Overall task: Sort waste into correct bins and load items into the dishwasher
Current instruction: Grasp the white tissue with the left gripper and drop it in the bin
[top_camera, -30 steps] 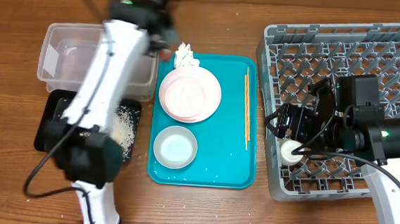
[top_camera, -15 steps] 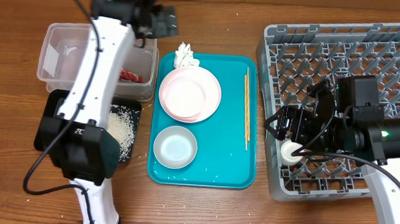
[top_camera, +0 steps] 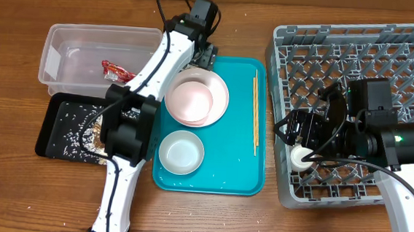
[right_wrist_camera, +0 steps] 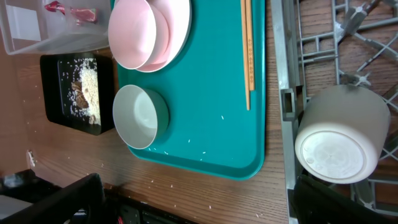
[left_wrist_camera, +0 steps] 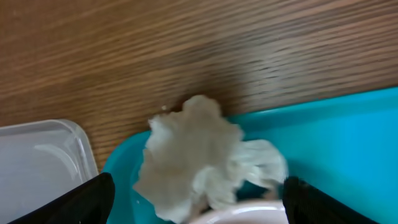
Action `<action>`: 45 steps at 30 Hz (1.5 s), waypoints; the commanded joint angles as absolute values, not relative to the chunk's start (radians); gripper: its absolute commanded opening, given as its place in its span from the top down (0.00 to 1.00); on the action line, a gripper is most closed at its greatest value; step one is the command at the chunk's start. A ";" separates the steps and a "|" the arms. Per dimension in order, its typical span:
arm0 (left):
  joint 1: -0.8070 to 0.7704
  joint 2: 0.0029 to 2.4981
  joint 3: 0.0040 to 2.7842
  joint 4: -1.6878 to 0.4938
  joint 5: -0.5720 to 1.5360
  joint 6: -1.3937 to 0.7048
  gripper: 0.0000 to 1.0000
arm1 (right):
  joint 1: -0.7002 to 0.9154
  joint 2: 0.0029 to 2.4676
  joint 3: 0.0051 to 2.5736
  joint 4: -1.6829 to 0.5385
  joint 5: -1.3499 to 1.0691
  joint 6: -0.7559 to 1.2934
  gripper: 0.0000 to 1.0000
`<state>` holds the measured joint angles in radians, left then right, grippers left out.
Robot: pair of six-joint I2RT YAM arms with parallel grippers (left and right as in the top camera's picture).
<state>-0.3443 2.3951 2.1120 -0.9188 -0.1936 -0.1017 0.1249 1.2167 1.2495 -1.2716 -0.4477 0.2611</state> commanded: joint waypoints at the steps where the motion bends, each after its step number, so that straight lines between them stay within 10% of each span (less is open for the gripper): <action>1: -0.326 2.415 2.114 -0.911 -0.234 -0.118 0.18 | 0.124 1.211 1.263 -1.266 -0.447 0.254 0.01; 8: -0.326 2.429 2.117 -0.925 -0.084 -0.119 0.86 | 0.124 1.211 1.263 -1.267 -0.447 0.254 0.01; 10: -0.326 2.426 2.118 -0.942 -0.085 -0.120 0.80 | 0.124 1.211 1.263 -1.271 -0.447 0.254 0.01; 12: -0.324 2.426 2.118 -0.955 -0.093 -0.119 0.21 | 0.124 1.211 1.263 -1.275 -0.447 0.254 0.01; 19: -0.318 2.437 2.112 -0.934 -0.142 -0.119 0.11 | 0.124 1.211 1.263 -1.277 -0.447 0.254 0.01; 23: -0.318 2.440 2.112 -0.911 -0.141 -0.119 0.37 | 0.124 1.211 1.263 -1.277 -0.446 0.253 0.01; 29: -0.318 2.471 2.110 -0.915 -0.138 -0.120 0.43 | 0.124 1.211 1.263 -1.278 -0.447 0.253 0.01; 33: -0.319 2.461 2.117 -0.924 -0.137 -0.140 0.96 | 0.124 1.211 1.263 -1.282 -0.446 0.253 0.01; 45: -0.259 2.189 2.342 -1.226 -0.257 -0.300 0.96 | 0.124 1.211 1.263 -1.289 -0.447 0.253 0.01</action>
